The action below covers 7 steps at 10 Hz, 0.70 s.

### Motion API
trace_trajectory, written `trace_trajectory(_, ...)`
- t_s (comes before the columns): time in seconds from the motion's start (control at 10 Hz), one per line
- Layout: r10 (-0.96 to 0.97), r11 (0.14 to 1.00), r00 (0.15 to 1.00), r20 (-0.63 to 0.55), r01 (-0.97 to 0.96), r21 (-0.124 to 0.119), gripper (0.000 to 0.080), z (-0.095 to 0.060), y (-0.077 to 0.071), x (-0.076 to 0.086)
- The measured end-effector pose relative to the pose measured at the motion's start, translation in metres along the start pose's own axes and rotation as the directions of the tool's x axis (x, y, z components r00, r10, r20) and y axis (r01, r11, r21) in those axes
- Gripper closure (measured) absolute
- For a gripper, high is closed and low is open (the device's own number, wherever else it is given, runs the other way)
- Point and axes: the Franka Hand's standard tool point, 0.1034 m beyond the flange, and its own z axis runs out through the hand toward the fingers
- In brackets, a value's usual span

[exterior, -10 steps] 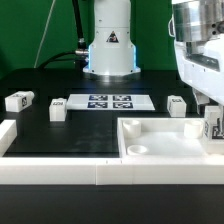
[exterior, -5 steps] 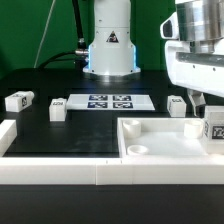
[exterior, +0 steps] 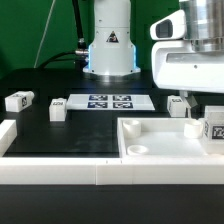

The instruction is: Assemble one leg

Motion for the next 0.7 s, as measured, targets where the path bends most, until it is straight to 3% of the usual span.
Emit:
trace_trajectory(0.3,-0.307,0.950,0.952,-0.008,0.307,-0.054,0.0150,0.0031,0.0025,0.0003)
trace_trajectory(0.4,-0.458,0.886,0.889,-0.009,0.455,-0.094,0.0150,0.0036,0.0033,0.0005)
trace_trajectory(0.6,-0.533,0.843,0.846,-0.013,0.529,-0.100,0.0150,0.0042,0.0064,0.0041)
trace_trajectory(0.7,-0.533,0.843,0.846,-0.013,0.529,-0.099,0.0274,0.0043,0.0057,0.0034)
